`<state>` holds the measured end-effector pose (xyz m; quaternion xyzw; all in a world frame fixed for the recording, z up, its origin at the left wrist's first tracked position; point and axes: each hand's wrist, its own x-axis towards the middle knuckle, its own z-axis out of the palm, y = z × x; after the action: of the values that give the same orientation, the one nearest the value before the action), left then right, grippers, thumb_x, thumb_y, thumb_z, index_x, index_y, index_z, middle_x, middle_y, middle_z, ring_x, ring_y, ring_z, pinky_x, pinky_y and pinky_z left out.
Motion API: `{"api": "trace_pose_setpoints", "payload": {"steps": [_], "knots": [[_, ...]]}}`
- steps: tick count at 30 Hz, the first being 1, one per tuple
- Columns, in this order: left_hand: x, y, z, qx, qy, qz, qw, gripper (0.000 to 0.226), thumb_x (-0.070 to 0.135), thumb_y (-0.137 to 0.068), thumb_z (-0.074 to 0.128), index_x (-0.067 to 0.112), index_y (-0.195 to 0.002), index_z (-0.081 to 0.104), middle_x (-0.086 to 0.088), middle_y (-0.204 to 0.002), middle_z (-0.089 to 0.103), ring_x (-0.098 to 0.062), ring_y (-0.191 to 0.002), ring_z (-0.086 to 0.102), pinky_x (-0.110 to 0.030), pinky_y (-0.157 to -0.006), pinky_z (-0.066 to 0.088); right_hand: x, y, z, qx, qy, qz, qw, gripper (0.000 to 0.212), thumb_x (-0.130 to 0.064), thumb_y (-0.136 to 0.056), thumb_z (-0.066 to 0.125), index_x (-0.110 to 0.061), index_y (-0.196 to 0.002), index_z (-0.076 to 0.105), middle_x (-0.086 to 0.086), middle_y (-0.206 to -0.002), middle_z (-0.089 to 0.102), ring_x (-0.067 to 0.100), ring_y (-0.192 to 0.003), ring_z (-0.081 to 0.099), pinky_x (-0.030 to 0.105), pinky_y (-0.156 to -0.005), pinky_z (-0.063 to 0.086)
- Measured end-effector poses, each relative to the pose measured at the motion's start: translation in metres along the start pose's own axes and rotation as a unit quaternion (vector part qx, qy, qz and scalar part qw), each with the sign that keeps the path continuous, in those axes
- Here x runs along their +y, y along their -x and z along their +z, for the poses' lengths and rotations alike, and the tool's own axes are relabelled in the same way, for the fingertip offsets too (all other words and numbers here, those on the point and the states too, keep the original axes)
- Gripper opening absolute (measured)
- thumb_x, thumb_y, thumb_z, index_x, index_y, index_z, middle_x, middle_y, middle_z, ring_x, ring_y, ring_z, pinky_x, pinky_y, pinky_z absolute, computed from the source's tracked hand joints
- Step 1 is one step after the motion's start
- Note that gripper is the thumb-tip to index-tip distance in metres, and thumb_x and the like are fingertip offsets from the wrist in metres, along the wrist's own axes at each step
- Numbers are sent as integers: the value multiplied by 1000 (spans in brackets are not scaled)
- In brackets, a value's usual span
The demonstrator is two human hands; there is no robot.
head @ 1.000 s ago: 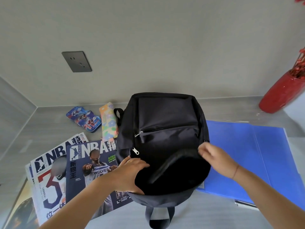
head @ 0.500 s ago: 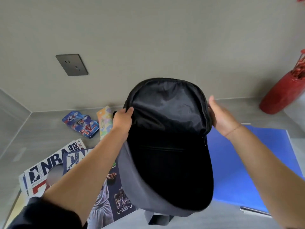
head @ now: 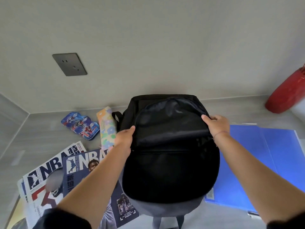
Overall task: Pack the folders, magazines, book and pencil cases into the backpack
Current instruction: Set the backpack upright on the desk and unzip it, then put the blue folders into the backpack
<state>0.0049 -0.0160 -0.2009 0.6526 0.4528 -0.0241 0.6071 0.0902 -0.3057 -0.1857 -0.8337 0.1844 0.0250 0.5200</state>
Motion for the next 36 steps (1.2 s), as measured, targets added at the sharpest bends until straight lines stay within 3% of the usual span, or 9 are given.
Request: {"api": "trace_pose_setpoints", "payload": {"steps": [3, 8, 13, 16, 20, 24, 27, 30, 36], "knots": [[-20, -5, -2, 6, -14, 8, 1000, 22, 37, -86, 64, 16, -88, 67, -9, -105, 66, -31, -99, 62, -44, -95, 50, 6, 11, 1, 5, 16, -18, 1000, 38, -35, -81, 66, -9, -107, 60, 6, -98, 61, 28, -99, 60, 32, -83, 44], [-22, -4, -3, 53, -46, 88, 994, 40, 41, -85, 63, 11, -111, 65, -10, -111, 67, -30, -104, 61, -45, -96, 49, 12, 36, -21, -69, -7, -100, 993, 28, -25, -85, 66, -19, -107, 49, -8, -92, 53, 7, -84, 55, 13, -68, 39], [-12, 27, 5, 149, -119, 133, 972, 56, 39, -84, 64, 10, -129, 46, -10, -130, 54, -33, -120, 50, -50, -105, 36, 43, 39, -56, -57, -6, -73, 996, 49, -27, -87, 63, -9, -129, 46, 2, -117, 45, 17, -104, 50, 28, -87, 38], [-12, 76, 22, 202, -159, 278, 926, 43, 21, -85, 62, 10, -124, 47, -12, -128, 48, -33, -120, 44, -48, -104, 34, 82, 40, -99, 23, 24, -15, 999, 47, -27, -87, 62, -4, -127, 49, 11, -118, 50, 27, -108, 52, 38, -93, 44], [-38, 183, 73, -47, -149, 478, 864, 22, 0, -87, 53, 17, -101, 56, 5, -100, 52, -7, -88, 52, -13, -75, 43, 136, 45, -169, 132, 157, 105, 973, 50, -31, -84, 64, -6, -126, 52, 24, -130, 49, 41, -122, 44, 48, -100, 37], [-107, 236, 145, -283, -256, 288, 878, 31, 13, -91, 50, 19, -121, 53, 9, -116, 51, -7, -112, 51, -21, -94, 41, 162, 58, -221, 177, 177, 189, 950, 54, -29, -83, 62, -8, -131, 48, 25, -135, 44, 45, -122, 42, 52, -100, 35], [-132, 224, 188, -229, -380, 186, 877, 59, 28, -95, 45, 12, -147, 23, -2, -154, 20, -22, -143, 21, -29, -114, 20, 175, 61, -238, 135, 93, 177, 971, 53, -21, -86, 61, -4, -133, 43, 25, -135, 46, 40, -118, 49, 41, -94, 41], [-134, 209, 215, -176, -461, 185, 850, 70, 38, -95, 43, 15, -151, 9, -4, -160, -3, -23, -148, 2, -36, -118, 13, 180, 62, -244, 100, 47, 164, 980, 52, -16, -89, 57, -3, -135, 39, 23, -119, 55, 32, -95, 53, 32, -77, 36], [-132, 198, 249, -97, -453, 128, 877, 84, 51, -89, 48, 15, -151, 3, -12, -160, -3, -32, -146, 4, -42, -117, 10, 183, 59, -247, 89, 25, 141, 986, 28, -17, -87, 60, -8, -113, 54, 10, -88, 52, 26, -77, 48, 30, -69, 35]]}}
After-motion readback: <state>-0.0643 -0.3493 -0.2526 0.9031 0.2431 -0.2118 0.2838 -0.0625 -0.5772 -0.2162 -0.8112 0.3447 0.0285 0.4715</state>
